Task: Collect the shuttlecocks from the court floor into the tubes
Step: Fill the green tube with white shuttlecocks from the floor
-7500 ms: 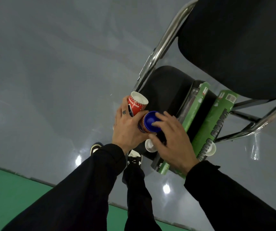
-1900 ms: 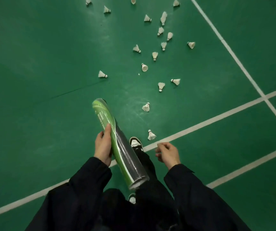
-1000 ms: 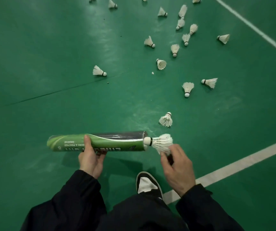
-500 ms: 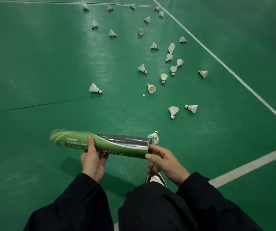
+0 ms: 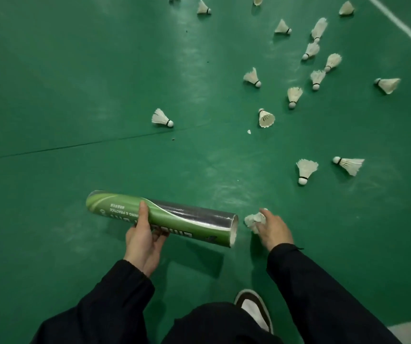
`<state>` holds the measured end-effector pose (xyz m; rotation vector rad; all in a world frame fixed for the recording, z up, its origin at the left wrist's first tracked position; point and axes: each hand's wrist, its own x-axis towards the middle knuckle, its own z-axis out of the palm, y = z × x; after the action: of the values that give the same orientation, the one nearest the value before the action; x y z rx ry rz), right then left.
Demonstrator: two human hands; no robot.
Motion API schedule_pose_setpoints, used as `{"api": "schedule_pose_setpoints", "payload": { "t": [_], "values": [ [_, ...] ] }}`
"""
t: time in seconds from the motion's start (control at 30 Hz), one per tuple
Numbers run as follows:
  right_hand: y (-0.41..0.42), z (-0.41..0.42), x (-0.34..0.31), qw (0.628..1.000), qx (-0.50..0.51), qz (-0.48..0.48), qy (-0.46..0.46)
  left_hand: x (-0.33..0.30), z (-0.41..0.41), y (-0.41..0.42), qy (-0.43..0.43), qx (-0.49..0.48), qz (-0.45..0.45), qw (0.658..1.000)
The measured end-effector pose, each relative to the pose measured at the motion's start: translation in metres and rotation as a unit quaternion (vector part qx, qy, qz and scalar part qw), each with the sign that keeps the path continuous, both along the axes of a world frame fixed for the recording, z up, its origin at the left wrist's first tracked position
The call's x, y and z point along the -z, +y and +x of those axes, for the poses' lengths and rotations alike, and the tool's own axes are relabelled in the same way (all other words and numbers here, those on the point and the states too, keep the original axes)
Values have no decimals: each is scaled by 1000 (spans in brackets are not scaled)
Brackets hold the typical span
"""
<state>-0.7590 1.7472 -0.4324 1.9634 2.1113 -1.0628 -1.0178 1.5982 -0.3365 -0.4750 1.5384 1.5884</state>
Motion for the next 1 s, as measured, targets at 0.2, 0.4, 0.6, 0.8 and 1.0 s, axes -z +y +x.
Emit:
{"api": "schedule_pose_setpoints", "payload": {
  "t": [0.2,0.4,0.6,0.8,1.0],
  "values": [
    [60,-18,-81,878,264,-19,399,-18,-32,85,35,-34,-5,999],
    [98,-48,-152,904,139,12,404,-76,-21,165,56,39,27,997],
    [141,-61,-204,858,230,157,432,-150,-22,246,92,98,77,988],
    [155,-53,-216,841,47,-7,540,-153,-17,307,99,149,97,979],
    [180,-16,-188,861,123,-127,477,-103,15,368,40,285,105,952]
  ]
}}
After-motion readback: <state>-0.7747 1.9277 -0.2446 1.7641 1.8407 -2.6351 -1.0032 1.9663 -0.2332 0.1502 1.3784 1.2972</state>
